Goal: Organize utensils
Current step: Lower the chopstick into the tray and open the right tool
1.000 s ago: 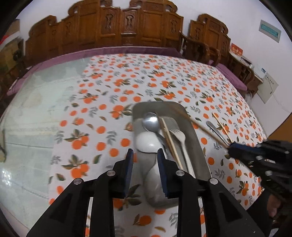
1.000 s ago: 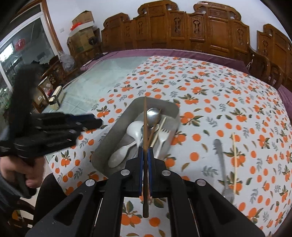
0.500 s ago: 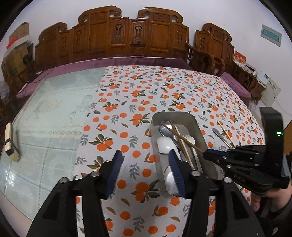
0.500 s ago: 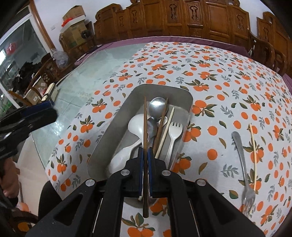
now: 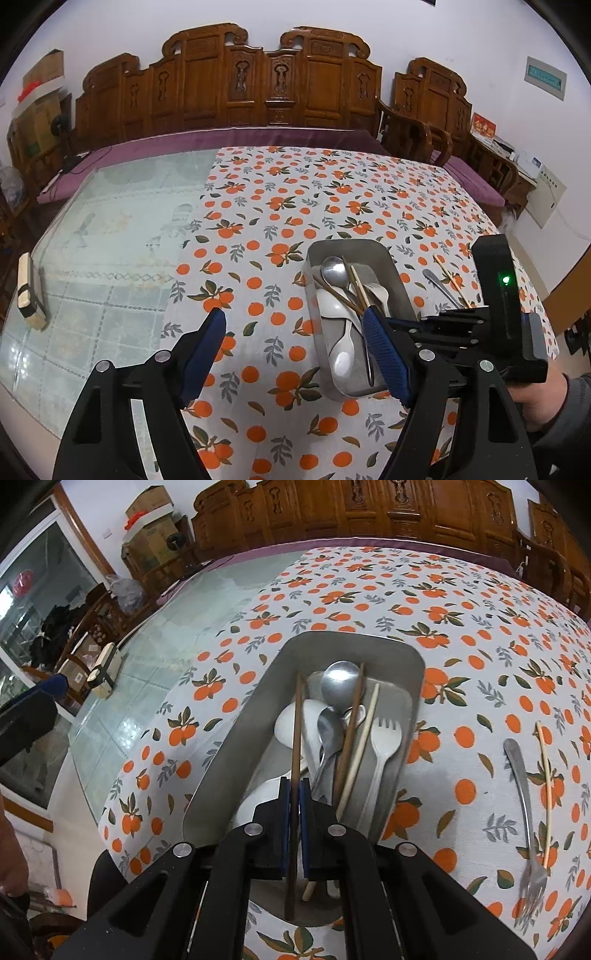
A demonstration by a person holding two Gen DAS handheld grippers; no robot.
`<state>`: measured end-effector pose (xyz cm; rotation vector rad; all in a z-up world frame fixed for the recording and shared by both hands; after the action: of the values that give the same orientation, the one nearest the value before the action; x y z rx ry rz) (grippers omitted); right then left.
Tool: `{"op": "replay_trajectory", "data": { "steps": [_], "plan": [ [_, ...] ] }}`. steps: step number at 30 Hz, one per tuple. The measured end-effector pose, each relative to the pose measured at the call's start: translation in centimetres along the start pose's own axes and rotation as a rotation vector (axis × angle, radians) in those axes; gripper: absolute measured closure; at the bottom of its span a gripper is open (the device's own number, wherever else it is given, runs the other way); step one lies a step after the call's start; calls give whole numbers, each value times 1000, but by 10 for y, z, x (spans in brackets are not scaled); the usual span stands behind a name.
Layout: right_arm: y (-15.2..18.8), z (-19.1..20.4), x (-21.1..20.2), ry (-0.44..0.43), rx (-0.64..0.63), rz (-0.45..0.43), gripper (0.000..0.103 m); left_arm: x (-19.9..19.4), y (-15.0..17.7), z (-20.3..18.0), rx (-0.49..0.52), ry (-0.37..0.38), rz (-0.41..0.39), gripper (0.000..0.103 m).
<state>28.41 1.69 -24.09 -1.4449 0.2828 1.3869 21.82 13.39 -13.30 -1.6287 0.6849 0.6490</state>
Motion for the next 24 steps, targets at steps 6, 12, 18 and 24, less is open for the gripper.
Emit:
{"op": "replay_trajectory", "data": {
  "steps": [6, 12, 18, 24],
  "plan": [
    [-6, -1, -1, -32, 11, -13, 95, -1, -2, 1, 4, -11, -4, 30],
    [-7, 5, 1, -52, -17, -8, 92, 1, 0, 2, -1, -16, 4, 30],
    [-4, 4, -2, -63, -30, -16, 92, 5, 2, -1, 1, -21, 13, 30],
    [-7, 0, -8, -63, -40, -31, 92, 9, 1, -7, 4, -21, 16, 30]
  ]
}}
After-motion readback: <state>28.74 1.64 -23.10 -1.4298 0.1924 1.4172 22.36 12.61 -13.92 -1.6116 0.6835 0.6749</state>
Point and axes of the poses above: each gripper's, at about its wrist camera, not at the fingertips, and x roughly the way its jaws point, z to its left, y to its underside, the point moved 6 cm from there along x, roughly the way its jaws point, and after that the axes turned 6 degrees about -x, right-handed, at the moved point
